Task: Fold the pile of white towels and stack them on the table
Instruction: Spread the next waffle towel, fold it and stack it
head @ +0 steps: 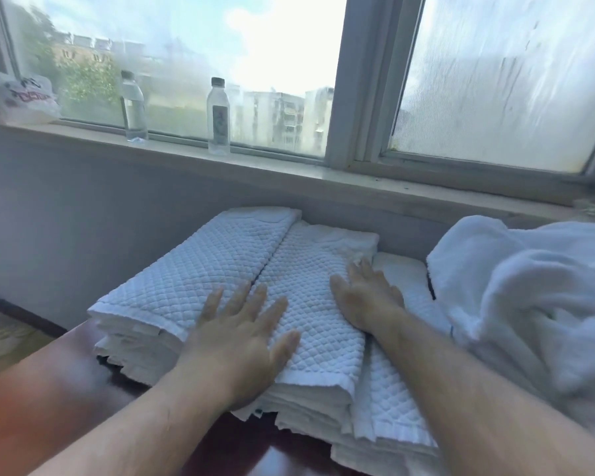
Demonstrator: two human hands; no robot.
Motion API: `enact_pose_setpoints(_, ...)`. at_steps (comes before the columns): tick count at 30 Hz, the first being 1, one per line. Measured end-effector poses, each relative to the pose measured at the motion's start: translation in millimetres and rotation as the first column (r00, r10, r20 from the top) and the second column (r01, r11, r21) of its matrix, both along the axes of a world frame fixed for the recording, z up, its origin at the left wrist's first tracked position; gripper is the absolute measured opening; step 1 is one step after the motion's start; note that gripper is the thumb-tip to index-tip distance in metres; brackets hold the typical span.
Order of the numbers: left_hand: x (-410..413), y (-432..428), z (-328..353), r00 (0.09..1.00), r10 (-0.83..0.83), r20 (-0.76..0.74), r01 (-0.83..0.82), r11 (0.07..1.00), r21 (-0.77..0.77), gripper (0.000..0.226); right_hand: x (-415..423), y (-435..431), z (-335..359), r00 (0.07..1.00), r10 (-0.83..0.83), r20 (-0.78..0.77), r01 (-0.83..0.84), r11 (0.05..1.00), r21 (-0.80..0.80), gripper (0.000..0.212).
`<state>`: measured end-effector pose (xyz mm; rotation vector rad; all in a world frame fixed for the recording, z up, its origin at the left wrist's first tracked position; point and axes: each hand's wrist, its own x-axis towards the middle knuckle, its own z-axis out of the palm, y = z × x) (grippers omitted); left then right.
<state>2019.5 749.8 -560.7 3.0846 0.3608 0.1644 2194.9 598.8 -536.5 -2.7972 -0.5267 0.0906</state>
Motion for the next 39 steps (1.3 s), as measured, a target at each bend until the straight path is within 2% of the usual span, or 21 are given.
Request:
enact_pose_setpoints(5, -27, -18, -3, 0.999, 0.029, 0.020, -0.029, 1.000, -0.012, 0.069, -54, -45, -6, 0.996, 0.076, -0.044, -0.077, 0.997, -0.027, 0.066)
enact_pose_setpoints(8, -48, -36, 2, 0.998, 0.059, 0.017, -0.060, 0.998, 0.011, 0.060, -92, -69, 4, 0.989, 0.137, -0.056, -0.139, 0.990, -0.034, 0.057)
enact_pose_setpoints(10, -64, -57, 12, 1.000, 0.027, -0.008, -0.027, 0.998, -0.049, 0.057, -119, -92, 16, 0.986, 0.149, -0.074, -0.151, 0.988, -0.017, 0.048)
enact_pose_setpoints(13, -93, -87, 21, 0.999, -0.049, 0.022, 0.051, 0.989, -0.141, 0.059, -154, -135, 29, 0.992, 0.125, 0.007, -0.126, 0.987, 0.098, 0.044)
enact_pose_setpoints(16, -116, -117, 24, 0.989, -0.112, 0.100, 0.127, 0.979, -0.162, 0.057, -183, -186, 37, 0.991, 0.067, 0.117, -0.090, 0.975, 0.204, 0.036)
enact_pose_setpoints(19, -125, -157, 26, 0.976, -0.169, 0.136, 0.195, 0.957, -0.214, 0.058, -209, -240, 36, 0.986, -0.029, 0.164, -0.027, 0.943, 0.331, 0.028)
enact_pose_setpoints(25, -115, -265, 5, 0.938, -0.284, 0.198, 0.339, 0.870, -0.358, 0.056, -239, -351, 13, 0.943, -0.258, 0.211, 0.159, 0.905, 0.395, 0.022)
enact_pose_setpoints(27, -107, -299, -3, 0.917, -0.335, 0.219, 0.396, 0.838, -0.376, 0.055, -240, -386, 10, 0.918, -0.354, 0.181, 0.241, 0.857, 0.456, 0.021)
enact_pose_setpoints(32, -88, -361, -16, 0.859, -0.430, 0.279, 0.513, 0.724, -0.461, 0.051, -238, -443, -15, 0.839, -0.540, 0.068, 0.377, 0.667, 0.643, 0.019)
enact_pose_setpoints(36, -65, -385, -25, 0.854, -0.399, 0.333, 0.520, 0.652, -0.553, 0.051, -218, -445, -40, 0.844, -0.537, -0.024, 0.409, 0.612, 0.677, 0.016)
enact_pose_setpoints(39, -46, -390, -26, 0.862, -0.334, 0.382, 0.507, 0.569, -0.647, 0.052, -197, -435, -55, 0.830, -0.551, -0.090, 0.458, 0.580, 0.673, 0.028)
